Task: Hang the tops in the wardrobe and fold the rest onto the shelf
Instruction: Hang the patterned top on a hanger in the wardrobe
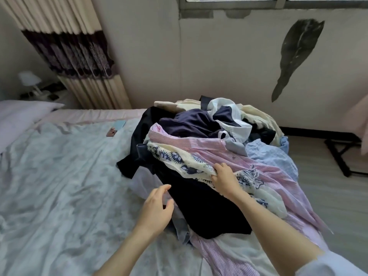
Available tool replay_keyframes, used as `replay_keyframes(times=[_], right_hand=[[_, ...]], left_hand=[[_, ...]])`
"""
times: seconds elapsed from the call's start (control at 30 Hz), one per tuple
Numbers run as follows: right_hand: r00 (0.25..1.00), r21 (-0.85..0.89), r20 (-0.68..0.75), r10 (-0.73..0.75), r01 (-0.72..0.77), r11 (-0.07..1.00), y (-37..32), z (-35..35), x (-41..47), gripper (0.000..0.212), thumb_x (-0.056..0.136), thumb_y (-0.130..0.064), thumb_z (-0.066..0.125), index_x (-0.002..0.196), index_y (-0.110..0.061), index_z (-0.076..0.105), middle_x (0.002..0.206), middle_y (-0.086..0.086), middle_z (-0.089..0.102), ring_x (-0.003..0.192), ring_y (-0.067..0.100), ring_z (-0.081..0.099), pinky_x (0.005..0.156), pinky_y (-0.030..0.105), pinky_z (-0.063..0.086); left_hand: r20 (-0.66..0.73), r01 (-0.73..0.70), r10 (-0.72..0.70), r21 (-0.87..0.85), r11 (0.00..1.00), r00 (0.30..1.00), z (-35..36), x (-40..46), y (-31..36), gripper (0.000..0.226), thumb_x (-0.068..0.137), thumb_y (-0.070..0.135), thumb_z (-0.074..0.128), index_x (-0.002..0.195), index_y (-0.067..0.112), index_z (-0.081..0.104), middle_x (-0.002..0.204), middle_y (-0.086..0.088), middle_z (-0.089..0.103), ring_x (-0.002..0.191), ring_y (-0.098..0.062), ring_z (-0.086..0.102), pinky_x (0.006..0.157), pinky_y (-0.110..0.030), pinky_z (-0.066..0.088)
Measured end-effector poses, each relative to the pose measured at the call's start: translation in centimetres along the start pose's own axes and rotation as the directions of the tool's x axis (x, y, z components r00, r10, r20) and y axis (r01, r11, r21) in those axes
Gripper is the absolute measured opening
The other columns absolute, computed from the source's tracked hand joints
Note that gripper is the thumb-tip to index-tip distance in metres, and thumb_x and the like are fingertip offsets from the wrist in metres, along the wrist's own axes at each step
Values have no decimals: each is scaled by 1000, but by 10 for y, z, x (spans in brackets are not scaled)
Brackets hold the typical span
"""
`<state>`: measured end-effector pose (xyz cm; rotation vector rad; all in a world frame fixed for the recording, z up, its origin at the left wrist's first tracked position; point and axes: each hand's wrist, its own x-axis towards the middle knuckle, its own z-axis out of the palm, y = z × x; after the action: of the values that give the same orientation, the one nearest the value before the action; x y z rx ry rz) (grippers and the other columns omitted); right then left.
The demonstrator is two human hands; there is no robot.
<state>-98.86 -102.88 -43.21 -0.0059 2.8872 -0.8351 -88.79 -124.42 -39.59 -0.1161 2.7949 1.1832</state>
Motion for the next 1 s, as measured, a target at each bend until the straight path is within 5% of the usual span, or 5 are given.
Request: replay_keyframes(times=[0.2,0.53,0.7,0.8,1.0], right_hand=[[993,652,-104,54,27,757,-43,-80,-75,39,92,2,33,110,-27,51,99,2,57,78,15,53,67,29,47],[957,794,-290,0,240,558,-136,-240,-244,24,99,-5,38,96,-11,62,87,6,66,84,23,63,75,40,54],[888,839,-430,165,325,437,-131,-290,-352,37,104,-25,31,95,-4,60,79,8,70,74,21,68,62,32,57],[764,809,-521,381,300,505,-104,-298,-413,33,103,-23,33,110,0,57,97,17,65,87,29,65,73,40,56],[571,695,-552,609,-90,714,-27,-276,-553,23,97,-2,39,108,-5,59,114,17,62,108,29,58,97,42,46]], left_hand=[[20,-126,127,-19,992,992,-16,-15,46,103,81,38,69,136,60,-14,156,15,-8,145,-13,-2,115,-43,17],[-6,-459,466,-185,869,885,-63,-95,162,128,59,48,83,130,59,-23,157,12,-15,144,-12,-17,118,-46,2],[289,-479,621,-433,764,728,-88,-167,193,64,68,47,74,126,30,51,116,0,63,109,-9,58,93,-40,47],[360,-481,687,-513,711,632,-78,-218,207,18,86,12,64,70,15,55,57,18,48,53,5,41,56,-20,34],[536,-268,655,-627,731,532,-56,-312,253,14,87,11,66,82,1,58,69,-5,50,64,-13,44,55,-25,33]])
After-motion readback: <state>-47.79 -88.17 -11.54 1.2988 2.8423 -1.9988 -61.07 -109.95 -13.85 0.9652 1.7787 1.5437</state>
